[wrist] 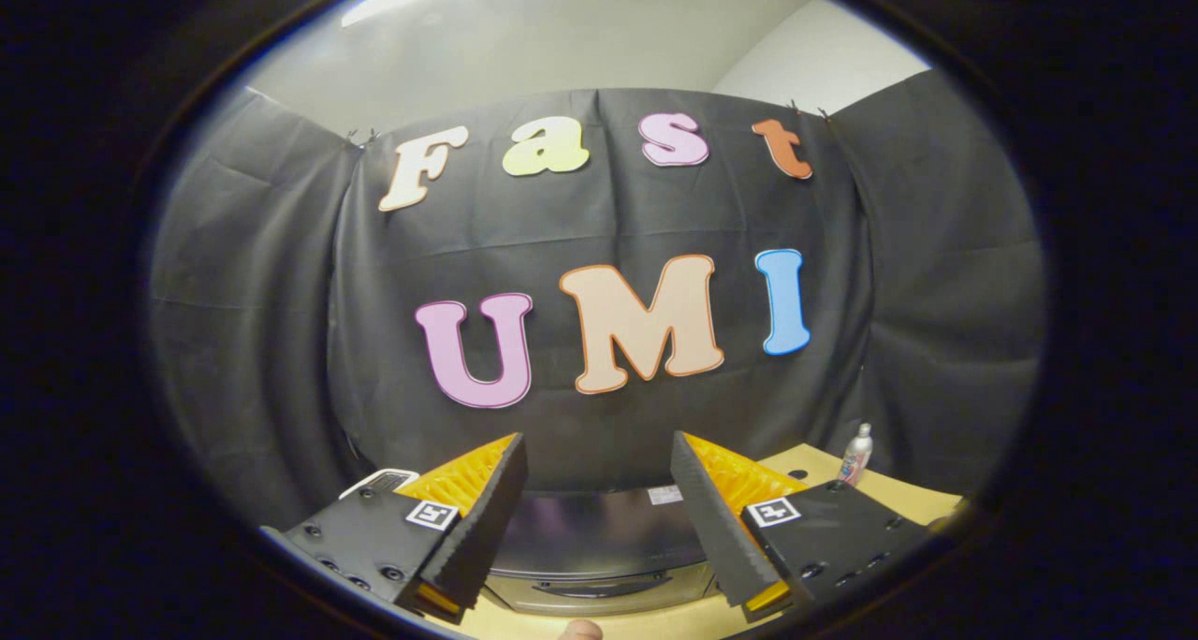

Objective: Open the toaster oven, put the food inside, and close the toaster oven door.

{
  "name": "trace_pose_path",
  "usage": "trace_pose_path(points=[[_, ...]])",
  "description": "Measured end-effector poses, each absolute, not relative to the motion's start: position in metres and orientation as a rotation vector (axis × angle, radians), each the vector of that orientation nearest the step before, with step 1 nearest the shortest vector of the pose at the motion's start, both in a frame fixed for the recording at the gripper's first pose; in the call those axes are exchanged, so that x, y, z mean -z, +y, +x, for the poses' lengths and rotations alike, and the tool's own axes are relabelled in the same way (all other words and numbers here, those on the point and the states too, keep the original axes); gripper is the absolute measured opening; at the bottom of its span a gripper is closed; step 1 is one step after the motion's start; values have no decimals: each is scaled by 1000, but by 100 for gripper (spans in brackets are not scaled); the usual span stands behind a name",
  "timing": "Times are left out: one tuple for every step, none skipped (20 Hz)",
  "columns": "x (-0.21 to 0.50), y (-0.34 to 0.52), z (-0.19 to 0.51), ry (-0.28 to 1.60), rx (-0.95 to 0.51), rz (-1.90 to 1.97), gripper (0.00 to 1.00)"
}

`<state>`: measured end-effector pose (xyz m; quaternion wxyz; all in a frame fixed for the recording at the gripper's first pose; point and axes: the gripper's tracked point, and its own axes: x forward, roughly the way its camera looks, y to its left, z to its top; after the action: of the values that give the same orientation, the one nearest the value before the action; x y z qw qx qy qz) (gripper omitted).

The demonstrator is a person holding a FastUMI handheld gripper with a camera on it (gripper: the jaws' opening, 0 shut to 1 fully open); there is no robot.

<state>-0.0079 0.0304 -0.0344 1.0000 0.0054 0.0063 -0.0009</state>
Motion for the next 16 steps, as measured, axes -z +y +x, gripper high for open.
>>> trace_pose_path(points=[[44, 32, -6, 13, 2, -1, 96], [57, 33, -4, 22, 1, -12, 96], [74, 35, 0, 37, -2, -16, 96], [88, 35, 2, 47, -1, -17, 96], [102, 34, 5, 64, 5, -15, 96], [119, 32, 8, 84, 13, -13, 96], [135, 30, 10, 104, 19, -13, 96], [154, 29, 14, 135, 22, -13, 96], [172, 29, 17, 167, 19, -25, 96], [189, 25, 19, 200, 26, -43, 96], [203, 24, 19, 233, 22, -56, 96], [217, 25, 20, 261, 22, -62, 96], [228, 26, 22, 282, 23, -64, 96], [240, 26, 22, 302, 24, -59, 97], [250, 28, 21, 327, 19, -53, 97], [258, 29, 20, 347, 18, -54, 97]])
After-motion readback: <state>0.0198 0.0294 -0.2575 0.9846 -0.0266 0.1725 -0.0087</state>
